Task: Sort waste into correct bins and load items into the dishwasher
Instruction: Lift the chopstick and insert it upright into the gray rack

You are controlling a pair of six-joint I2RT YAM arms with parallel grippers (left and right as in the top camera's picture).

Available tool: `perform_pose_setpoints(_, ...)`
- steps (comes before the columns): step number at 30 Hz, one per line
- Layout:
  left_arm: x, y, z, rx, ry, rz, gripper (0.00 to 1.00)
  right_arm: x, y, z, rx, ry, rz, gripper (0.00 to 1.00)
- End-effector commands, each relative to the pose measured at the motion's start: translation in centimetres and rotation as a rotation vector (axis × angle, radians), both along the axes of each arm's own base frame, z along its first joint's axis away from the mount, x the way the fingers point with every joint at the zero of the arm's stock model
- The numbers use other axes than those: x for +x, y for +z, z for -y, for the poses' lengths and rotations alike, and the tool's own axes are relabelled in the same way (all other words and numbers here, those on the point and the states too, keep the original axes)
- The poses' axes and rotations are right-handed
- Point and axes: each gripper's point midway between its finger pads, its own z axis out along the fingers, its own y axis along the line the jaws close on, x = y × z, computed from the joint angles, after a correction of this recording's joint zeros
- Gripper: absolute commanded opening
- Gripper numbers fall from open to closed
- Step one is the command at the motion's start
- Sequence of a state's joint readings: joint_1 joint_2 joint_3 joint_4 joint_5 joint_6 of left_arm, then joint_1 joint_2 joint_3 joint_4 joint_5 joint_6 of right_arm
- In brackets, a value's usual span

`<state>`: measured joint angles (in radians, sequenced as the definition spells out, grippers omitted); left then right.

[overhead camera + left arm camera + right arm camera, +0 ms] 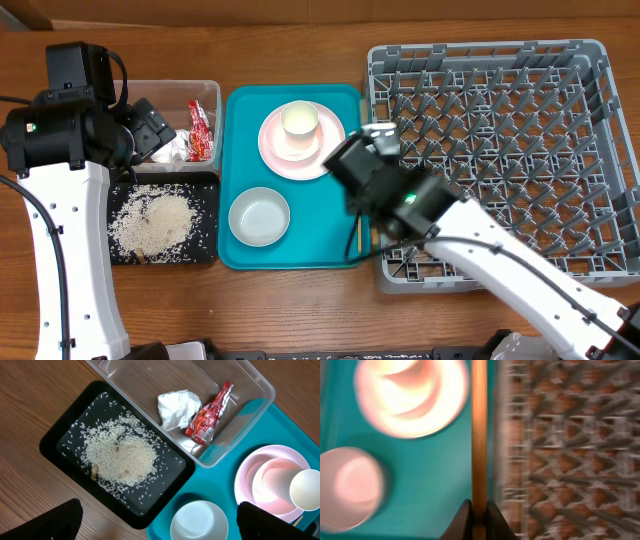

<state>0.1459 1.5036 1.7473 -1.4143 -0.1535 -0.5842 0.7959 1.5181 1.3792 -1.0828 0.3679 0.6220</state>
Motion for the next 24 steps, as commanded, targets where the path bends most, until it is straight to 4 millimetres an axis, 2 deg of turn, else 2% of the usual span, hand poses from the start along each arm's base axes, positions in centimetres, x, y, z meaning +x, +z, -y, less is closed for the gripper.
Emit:
perform_pose_setpoints(1,0.0,0.0,-0.2,0.007,-0.006,-0.001,1.00,2.2,0.1,3.7,-0.080,-0.062,0.011,0.06)
perform_pose_setpoints(3,0.0,0.0,-0.2,0.007,-0.006,-0.001,1.00,2.6,-0.7,4.4,-0.081,-0.037,-0.031,0.06)
perform_pose_setpoints(8,0.0,0.0,-0.1,0.007,-0.008,-0.001,1.00,3.2,-2.5,4.6,-0.033,-0.001,-0.102,0.04)
perform_pose_setpoints(13,0.0,0.0,-0.2,0.007,-0.007,-0.001,1.00,3.8,-4.1,5.3,-0.023,-0.027,-0.104,0.04)
perform_pose_setpoints(24,0.0,0.0,-0.1,0.007,-0.009,-0.001,1.00,3.6,-7.2,5.4,-0.022,-0.027,-0.102,0.06)
